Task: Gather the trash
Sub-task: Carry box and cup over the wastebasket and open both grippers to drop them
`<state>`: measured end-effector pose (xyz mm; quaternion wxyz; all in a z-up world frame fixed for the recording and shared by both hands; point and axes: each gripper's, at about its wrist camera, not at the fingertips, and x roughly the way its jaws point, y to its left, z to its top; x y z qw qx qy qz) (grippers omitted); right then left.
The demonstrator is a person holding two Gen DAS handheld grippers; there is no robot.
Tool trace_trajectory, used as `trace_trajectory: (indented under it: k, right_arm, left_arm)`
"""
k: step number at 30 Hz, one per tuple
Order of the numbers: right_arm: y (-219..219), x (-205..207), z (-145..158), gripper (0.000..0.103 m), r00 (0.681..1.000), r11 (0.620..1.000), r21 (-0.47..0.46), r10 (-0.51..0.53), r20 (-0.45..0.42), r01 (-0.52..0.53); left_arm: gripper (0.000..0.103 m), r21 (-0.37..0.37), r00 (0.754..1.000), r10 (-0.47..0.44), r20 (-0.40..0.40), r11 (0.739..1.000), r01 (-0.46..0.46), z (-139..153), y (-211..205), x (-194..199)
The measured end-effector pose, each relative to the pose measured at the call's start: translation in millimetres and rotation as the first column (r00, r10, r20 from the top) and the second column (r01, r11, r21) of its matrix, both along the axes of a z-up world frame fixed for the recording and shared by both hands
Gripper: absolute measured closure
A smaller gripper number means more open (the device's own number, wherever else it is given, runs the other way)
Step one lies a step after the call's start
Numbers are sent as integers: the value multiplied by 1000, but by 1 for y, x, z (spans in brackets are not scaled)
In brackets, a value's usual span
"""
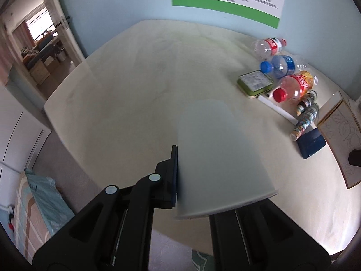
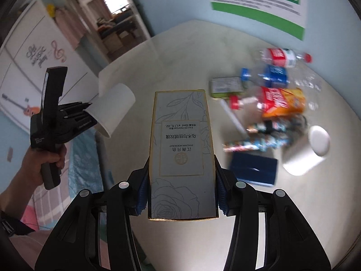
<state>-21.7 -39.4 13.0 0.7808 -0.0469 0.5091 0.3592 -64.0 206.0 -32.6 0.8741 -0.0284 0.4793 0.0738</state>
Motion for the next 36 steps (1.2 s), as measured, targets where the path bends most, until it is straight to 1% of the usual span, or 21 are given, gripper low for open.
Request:
trace_trajectory:
  k: [2,3,5,6,8,9,11,13,14,15,17,19,21,22,24,25,26,30,33,35,36]
  right_arm:
    - [39,-3,1,54,993,993,20,117,-10,-117]
    - [60,-7,0,54,984,983,31,180,-16,-179]
    - [100,-15,-5,54,956,955,54,292,-31,-290]
    - [123,-21,-8,54,936,935,64,351,-36,-348]
    - [164,-34,-15,54,895,894,80,444,-45,-440]
    - [186,-43,-19,54,872,872,80,487,-54,-483]
    - [228,-59,-27,54,832,834,65,552,-65,-548]
    - [270,-79,-34,54,788,794,70,609,-94,-604]
    - [290,-87,-38,54,773,780,69,626,-101,-622]
    - [310,-96,-44,54,763,770,57,637,-108,-635]
    - [354,-112,-59,54,736,745,35,665,-130,-667]
    - [404,-120,-85,54,731,741,-9,661,-171,-671]
    - [446,-135,-110,54,716,729,-32,661,-225,-683]
    - [466,-142,-125,54,702,714,-50,669,-245,-698]
    - [505,-157,-154,54,684,693,-90,670,-289,-716]
    - [518,-159,-168,54,675,684,-98,669,-311,-723]
    - [529,-164,-181,54,667,677,-105,664,-338,-728]
    - [571,-178,-246,54,650,656,-148,642,-408,-740]
    - [591,-186,-298,54,636,631,-189,622,-457,-753]
    - [604,-193,-330,54,626,619,-203,607,-489,-759]
    - [607,-195,-346,54,624,614,-215,594,-508,-760]
  left_arm:
    - [100,-1,996,87,-16,996,-87,-1,25,-26]
    - [100,2,991,129,-28,992,-129,-3,36,-38]
    - [100,9,973,223,-58,975,-223,-9,60,-69]
    - [100,12,962,265,-73,964,-265,-14,69,-82]
    - [99,37,932,346,-105,938,-344,-28,90,-111]
    - [99,38,913,387,-128,922,-386,-37,102,-126]
    - [99,10,878,451,-162,890,-455,-54,128,-154]
    - [99,6,849,497,-180,863,-505,-72,154,-177]
    - [99,-2,834,516,-195,850,-526,-82,169,-188]
    - [99,-11,819,532,-215,837,-547,-94,183,-195]
    - [99,-36,804,550,-226,820,-571,-115,208,-211]
    - [99,-70,789,563,-247,802,-594,-138,236,-225]
    - [99,-104,772,568,-286,782,-614,-165,262,-237]
    - [99,-122,770,562,-302,778,-616,-177,273,-245]
    - [99,-126,758,556,-341,772,-622,-204,292,-250]
    - [99,-136,757,550,-353,770,-624,-216,300,-254]
    - [99,-141,748,551,-370,762,-632,-226,307,-257]
    - [99,-160,725,547,-419,741,-652,-272,329,-264]
    - [99,-166,709,530,-466,734,-658,-314,344,-266]
    - [99,-192,700,516,-494,720,-667,-340,352,-266]
    - [99,-195,697,511,-503,718,-668,-349,356,-266]
